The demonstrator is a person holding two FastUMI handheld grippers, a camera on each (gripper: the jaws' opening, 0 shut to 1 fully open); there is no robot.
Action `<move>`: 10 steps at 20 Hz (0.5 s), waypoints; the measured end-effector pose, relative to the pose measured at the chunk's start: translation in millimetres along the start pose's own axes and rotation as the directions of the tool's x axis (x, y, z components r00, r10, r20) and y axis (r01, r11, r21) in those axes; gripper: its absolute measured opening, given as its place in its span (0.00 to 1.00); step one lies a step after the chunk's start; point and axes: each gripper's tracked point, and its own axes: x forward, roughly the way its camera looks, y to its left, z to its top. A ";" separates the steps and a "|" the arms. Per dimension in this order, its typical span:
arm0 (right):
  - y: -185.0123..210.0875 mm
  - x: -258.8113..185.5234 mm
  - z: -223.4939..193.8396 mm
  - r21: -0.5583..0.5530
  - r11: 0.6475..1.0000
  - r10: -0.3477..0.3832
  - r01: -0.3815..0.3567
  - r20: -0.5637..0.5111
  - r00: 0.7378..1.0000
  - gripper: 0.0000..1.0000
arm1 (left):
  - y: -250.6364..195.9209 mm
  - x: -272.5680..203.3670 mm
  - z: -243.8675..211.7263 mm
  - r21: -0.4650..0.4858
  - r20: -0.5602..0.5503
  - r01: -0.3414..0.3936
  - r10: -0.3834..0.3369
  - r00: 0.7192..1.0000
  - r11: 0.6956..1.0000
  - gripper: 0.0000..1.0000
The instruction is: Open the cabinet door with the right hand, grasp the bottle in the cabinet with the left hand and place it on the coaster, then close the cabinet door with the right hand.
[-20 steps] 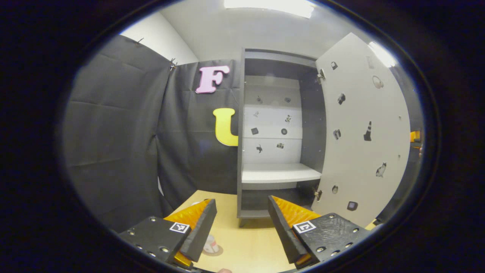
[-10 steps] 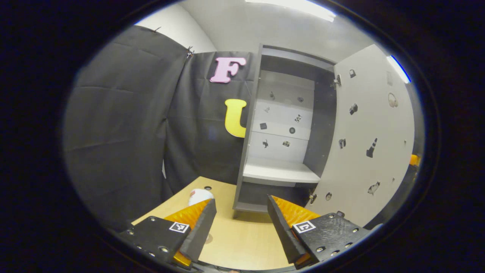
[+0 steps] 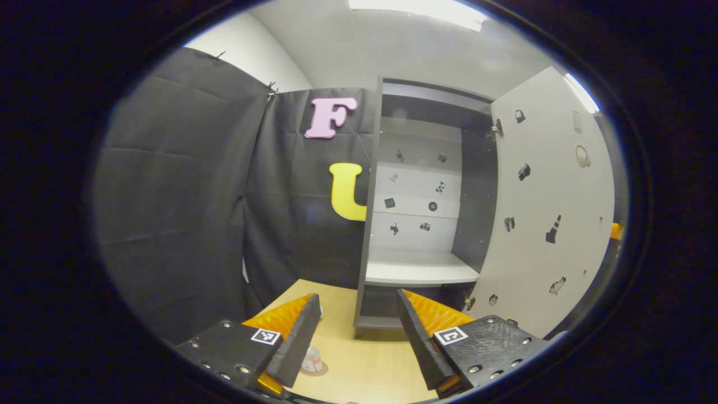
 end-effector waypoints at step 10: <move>71.2 -8.7 -5.7 0.013 1.000 -0.016 0.017 -0.055 0.998 0.94 | 53.6 42.9 10.9 0.046 -0.009 0.085 -0.085 0.996 0.995 0.82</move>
